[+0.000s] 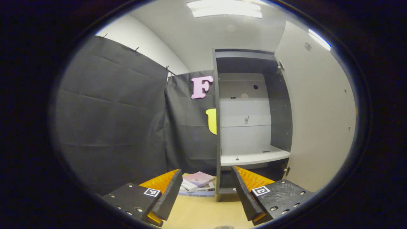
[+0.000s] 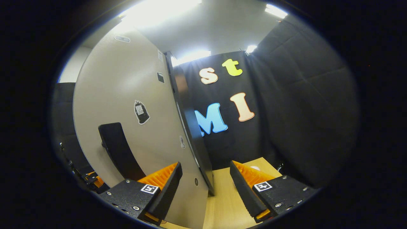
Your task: Open the cabinet door with the right hand, grasp the bottle in the cabinet with the left hand and place it on the coaster, then close the cabinet door with the right hand.
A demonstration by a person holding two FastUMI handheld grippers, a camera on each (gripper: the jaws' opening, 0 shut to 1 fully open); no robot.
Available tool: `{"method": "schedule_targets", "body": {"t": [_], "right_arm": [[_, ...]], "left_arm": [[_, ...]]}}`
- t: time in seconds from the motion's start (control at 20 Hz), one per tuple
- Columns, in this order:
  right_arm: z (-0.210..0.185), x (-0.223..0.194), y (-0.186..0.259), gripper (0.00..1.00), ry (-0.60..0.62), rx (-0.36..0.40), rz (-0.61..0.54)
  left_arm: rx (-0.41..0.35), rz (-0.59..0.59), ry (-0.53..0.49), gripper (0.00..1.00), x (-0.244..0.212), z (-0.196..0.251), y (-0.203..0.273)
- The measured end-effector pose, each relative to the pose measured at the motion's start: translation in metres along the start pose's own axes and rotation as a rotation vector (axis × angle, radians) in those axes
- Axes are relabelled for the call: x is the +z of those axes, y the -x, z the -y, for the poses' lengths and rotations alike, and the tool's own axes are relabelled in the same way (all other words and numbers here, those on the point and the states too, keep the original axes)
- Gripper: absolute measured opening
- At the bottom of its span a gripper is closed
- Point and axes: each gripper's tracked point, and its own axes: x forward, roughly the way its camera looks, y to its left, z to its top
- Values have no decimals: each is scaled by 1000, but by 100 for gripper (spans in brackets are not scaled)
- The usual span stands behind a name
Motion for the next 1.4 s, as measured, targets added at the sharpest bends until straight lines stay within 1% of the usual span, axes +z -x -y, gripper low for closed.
{"method": "schedule_targets", "body": {"t": [0.1, 0.35, 0.55, 0.75, 1.2, 1.3, 1.4], "right_arm": [[-15, -6, -1, 93, -12, 16, 1], [-42, -14, -4, 93, -34, 23, 3], [-52, -26, -1, 93, -111, -1, -25], [-55, -26, -2, 93, -102, -16, -22], [-70, -32, -6, 93, -113, -13, -24], [-79, -34, -9, 93, -99, -2, -28], [-89, -36, -13, 93, -83, 16, -31]], "left_arm": [[-27, -10, -26, 88, -1, 3, -12], [-81, -2, -29, 88, 3, 3, -33], [-98, -11, -24, 88, 1, 3, -40], [-119, -21, -34, 88, 0, 5, -46], [-119, -35, -51, 88, -4, 4, -41], [-106, -40, -49, 88, -7, -3, -35], [-108, -42, -30, 88, -9, -5, -31]]}}
